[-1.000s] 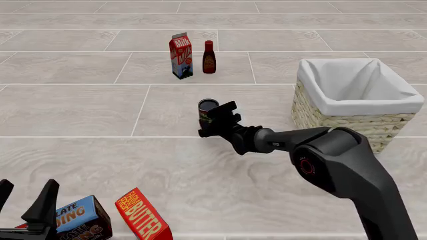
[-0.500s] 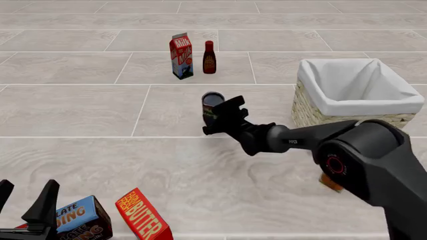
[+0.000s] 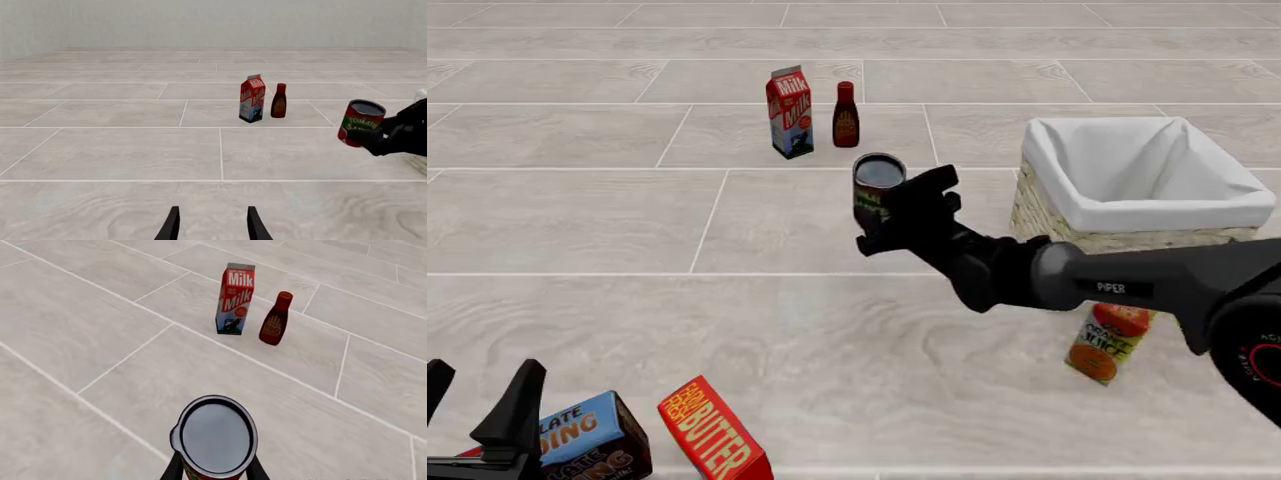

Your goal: Pick the tomato sauce and place it in the basket.

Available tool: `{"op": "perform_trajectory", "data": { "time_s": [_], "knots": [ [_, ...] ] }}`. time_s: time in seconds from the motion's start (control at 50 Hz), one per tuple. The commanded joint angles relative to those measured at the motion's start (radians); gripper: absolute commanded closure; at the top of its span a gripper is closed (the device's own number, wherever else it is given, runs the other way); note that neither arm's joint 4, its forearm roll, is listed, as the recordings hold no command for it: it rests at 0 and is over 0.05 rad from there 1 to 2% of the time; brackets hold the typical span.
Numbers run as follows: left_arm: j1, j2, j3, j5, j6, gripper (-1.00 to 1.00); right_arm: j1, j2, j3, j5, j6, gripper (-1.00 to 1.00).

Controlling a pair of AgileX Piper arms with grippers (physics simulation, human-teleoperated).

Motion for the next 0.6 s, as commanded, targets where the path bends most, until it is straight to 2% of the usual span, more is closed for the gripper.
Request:
{"op": "perform_trajectory", "data": {
  "time_s": [0.02,0.6],
  "knots": [
    [0.0,0.0,0.0,0.0,0.0,-1.0,-0.007,-0.135,0.069,0.026,-0.007,1.0],
    [0.0,0.0,0.0,0.0,0.0,-1.0,-0.032,-0.347,0.134,0.123,-0.046,1.0]
  ]
}}
